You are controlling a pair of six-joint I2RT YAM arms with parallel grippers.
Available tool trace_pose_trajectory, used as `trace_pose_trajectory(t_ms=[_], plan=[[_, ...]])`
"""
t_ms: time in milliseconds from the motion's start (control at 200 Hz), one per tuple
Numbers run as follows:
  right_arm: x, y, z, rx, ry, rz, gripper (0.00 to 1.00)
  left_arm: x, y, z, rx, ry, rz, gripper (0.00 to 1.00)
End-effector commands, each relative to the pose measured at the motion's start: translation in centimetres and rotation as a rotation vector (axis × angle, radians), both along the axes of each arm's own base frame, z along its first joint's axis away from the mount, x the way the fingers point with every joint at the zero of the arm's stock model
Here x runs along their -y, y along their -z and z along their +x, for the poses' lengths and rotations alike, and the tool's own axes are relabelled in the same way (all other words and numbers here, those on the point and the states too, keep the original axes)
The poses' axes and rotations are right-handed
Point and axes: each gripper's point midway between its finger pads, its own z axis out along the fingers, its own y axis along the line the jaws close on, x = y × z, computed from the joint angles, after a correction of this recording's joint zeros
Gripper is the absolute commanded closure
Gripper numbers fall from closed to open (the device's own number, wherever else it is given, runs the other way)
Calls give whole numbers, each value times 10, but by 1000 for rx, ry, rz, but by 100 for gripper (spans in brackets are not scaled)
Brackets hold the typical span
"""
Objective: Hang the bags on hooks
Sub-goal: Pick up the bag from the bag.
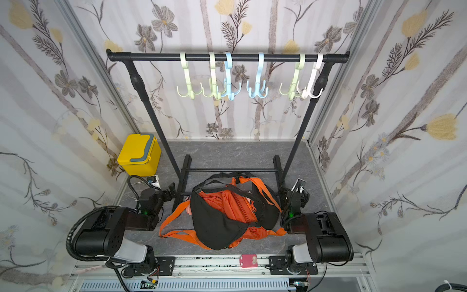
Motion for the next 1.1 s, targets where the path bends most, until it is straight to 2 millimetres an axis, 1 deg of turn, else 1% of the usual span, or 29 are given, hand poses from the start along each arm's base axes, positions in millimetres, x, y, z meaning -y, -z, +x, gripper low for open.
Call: trace_pose_trajectory(t_ms=[0, 35, 1099], plan=[[-16, -51, 23, 196, -125, -149, 1, 2, -51, 21, 241, 42, 39, 0], [-16, -51, 23, 197, -127, -148, 0, 3, -50, 24, 229, 48, 36, 0], [-16, -51, 23, 196, -127, -148, 0, 2, -51, 23, 236, 43, 36, 0]])
